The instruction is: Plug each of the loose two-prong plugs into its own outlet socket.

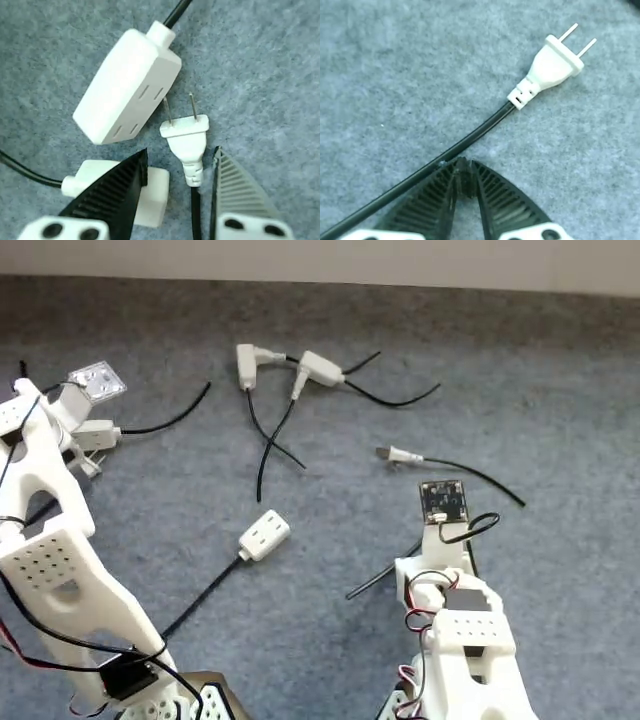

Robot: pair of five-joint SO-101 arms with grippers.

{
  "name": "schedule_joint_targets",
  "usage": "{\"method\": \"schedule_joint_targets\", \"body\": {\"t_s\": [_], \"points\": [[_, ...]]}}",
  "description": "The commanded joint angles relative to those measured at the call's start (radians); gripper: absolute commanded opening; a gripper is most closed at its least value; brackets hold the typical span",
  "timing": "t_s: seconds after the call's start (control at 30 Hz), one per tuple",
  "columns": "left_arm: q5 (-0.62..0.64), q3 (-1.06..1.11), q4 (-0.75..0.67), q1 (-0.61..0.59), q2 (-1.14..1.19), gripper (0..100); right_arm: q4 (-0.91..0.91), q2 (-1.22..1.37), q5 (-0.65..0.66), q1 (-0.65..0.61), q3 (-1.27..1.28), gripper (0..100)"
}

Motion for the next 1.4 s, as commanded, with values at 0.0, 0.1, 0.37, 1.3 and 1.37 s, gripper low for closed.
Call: {"method": "schedule_joint_targets", "body": {"t_s": [0.0, 0.1, 0.37, 1.3, 1.37], "points": [[-0.040, -0.042, -0.006, -0.013, 0.024, 21, -0.015, -0.005, 0.011, -0.018, -0.001, 0.7], [-0.038, -0.044, -0.005, -0.008, 0.050, 21, -0.015, -0.005, 0.011, -0.018, -0.001, 0.7], [-0.008, -0.048, 0.138, 0.035, 0.050, 21, -0.015, -0.005, 0.011, -0.019, -0.001, 0.7], [0.336, -0.047, 0.072, 0.156, 0.059, 21, -0.015, -0.005, 0.011, -0.019, -0.001, 0.7], [0.336, -0.047, 0.072, 0.156, 0.059, 21, -0.015, -0.005, 0.011, -0.019, -0.001, 0.7]]}}
